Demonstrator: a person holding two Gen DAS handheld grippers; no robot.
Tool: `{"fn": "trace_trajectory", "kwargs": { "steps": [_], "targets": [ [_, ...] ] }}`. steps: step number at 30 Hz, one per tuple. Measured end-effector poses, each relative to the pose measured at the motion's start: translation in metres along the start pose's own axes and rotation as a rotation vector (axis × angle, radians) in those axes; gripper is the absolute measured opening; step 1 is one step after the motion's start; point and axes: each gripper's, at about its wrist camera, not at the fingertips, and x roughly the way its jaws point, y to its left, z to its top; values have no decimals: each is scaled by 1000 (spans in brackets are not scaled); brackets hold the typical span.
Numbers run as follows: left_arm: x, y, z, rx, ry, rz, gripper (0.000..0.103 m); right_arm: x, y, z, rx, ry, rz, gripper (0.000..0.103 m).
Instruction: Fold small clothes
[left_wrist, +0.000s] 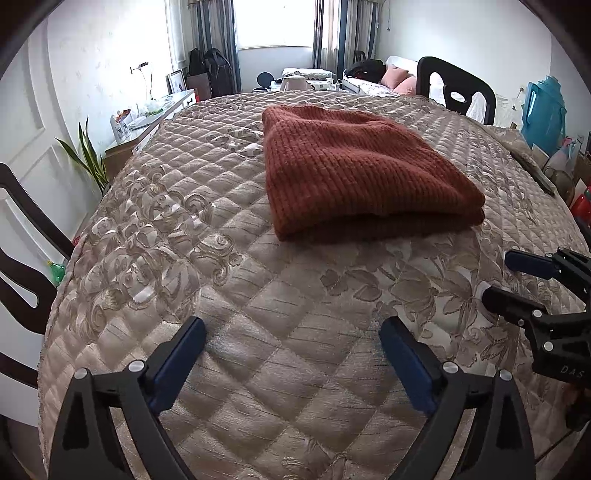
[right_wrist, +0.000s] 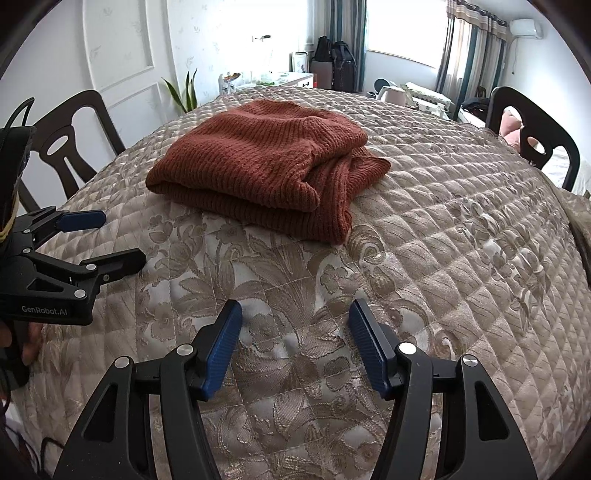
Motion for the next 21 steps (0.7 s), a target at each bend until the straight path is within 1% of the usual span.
{"fn": "trace_trajectory", "kwargs": {
  "steps": [21],
  "targets": [
    [2,4,0,-8,13,11,102,0,0,0,0,0,0,61]
  ]
}}
